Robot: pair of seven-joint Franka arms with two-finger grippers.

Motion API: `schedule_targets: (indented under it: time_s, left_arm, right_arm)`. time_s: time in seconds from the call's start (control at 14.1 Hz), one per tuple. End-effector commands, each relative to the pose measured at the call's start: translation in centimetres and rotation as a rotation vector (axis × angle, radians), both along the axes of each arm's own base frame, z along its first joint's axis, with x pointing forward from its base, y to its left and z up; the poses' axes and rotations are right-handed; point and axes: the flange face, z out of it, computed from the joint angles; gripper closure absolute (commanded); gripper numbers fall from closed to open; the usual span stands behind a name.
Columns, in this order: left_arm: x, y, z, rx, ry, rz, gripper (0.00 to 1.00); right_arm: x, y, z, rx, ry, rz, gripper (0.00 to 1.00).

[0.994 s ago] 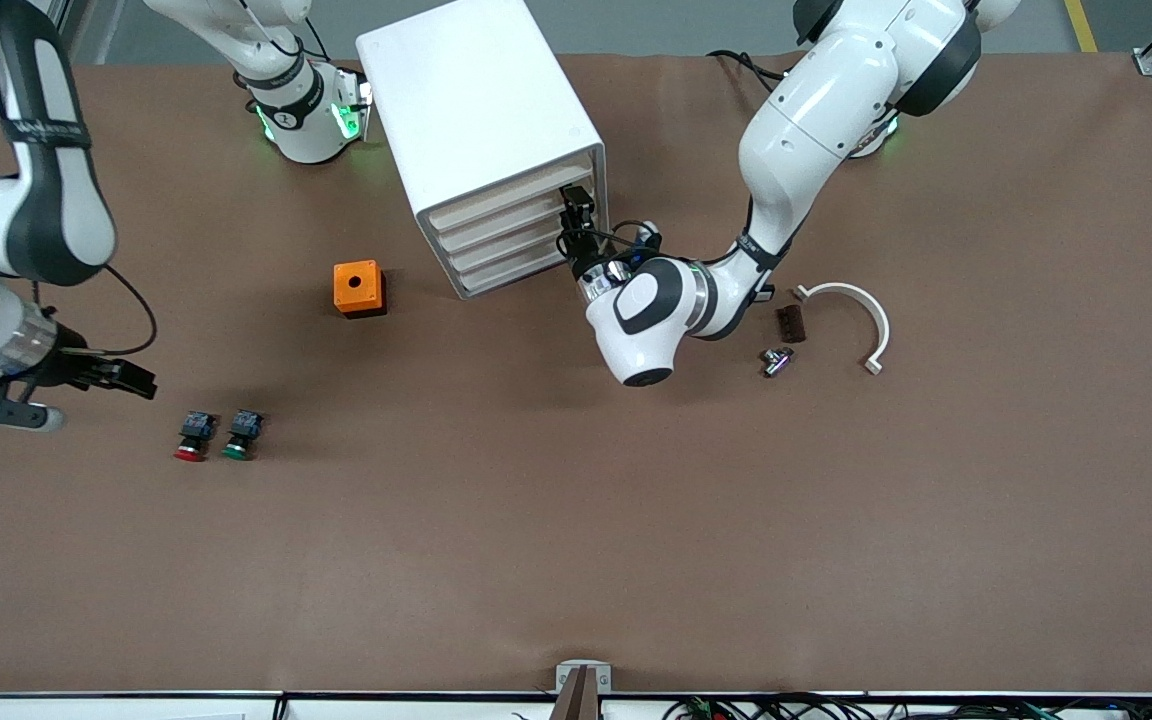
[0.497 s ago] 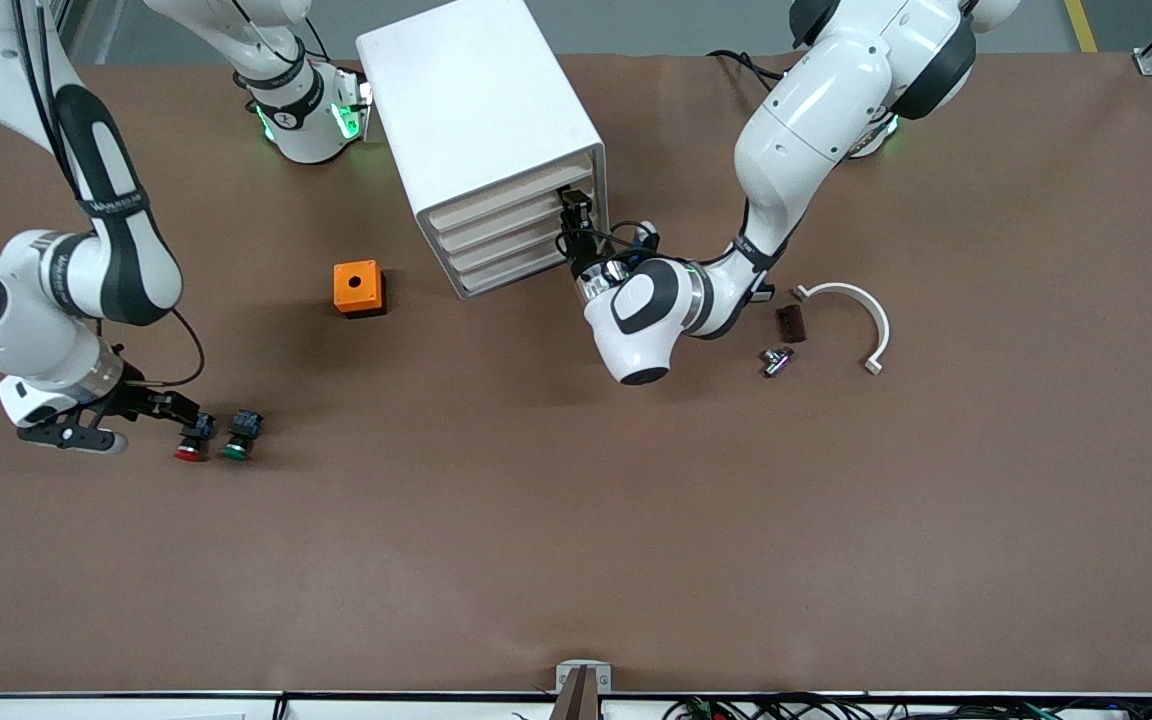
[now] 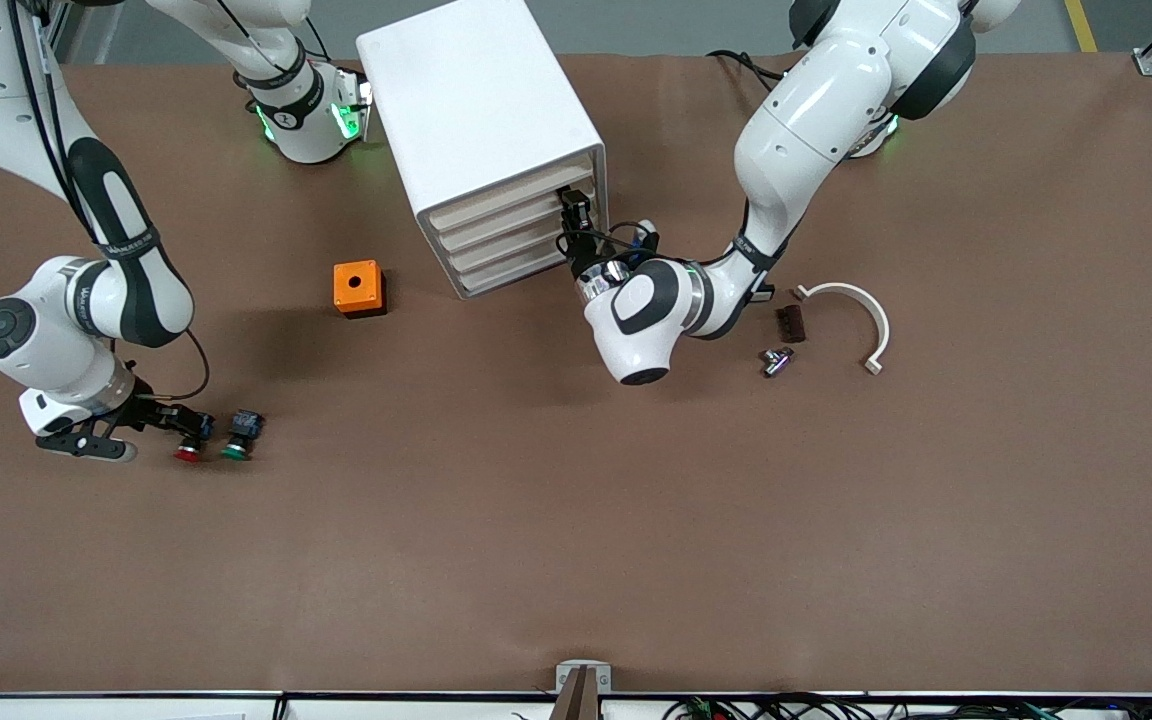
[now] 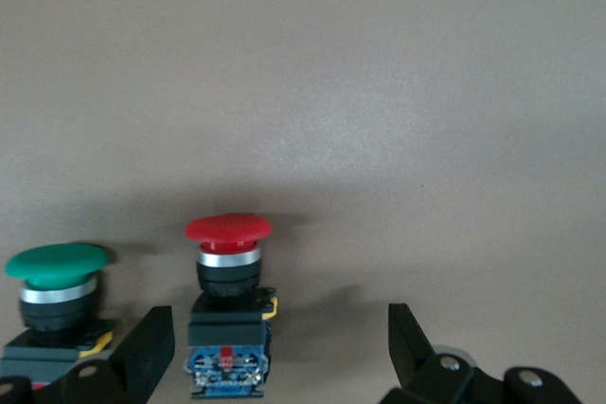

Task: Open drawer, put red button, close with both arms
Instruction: 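Pull the drawer open with the left gripper while the right gripper grasps the red button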

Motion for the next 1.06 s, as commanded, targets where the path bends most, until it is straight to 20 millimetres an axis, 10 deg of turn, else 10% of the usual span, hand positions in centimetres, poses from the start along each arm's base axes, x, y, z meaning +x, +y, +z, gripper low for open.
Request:
schedule_targets:
  time_s: [0.0,0.99]
  left_arm:
    - [1.0,0.3,-0.2,-0.026,-0.007,0.022,0.95]
    - [9.5,8.6,0.2,-0.031,-0.036,0.203,0.89]
  right_arm:
    - [0.1,0.2,-0.2,0.008,-0.001,0.003,0.00]
    - [-0.2,1.6,-2.9,0.018,0.042,0.019,0.00]
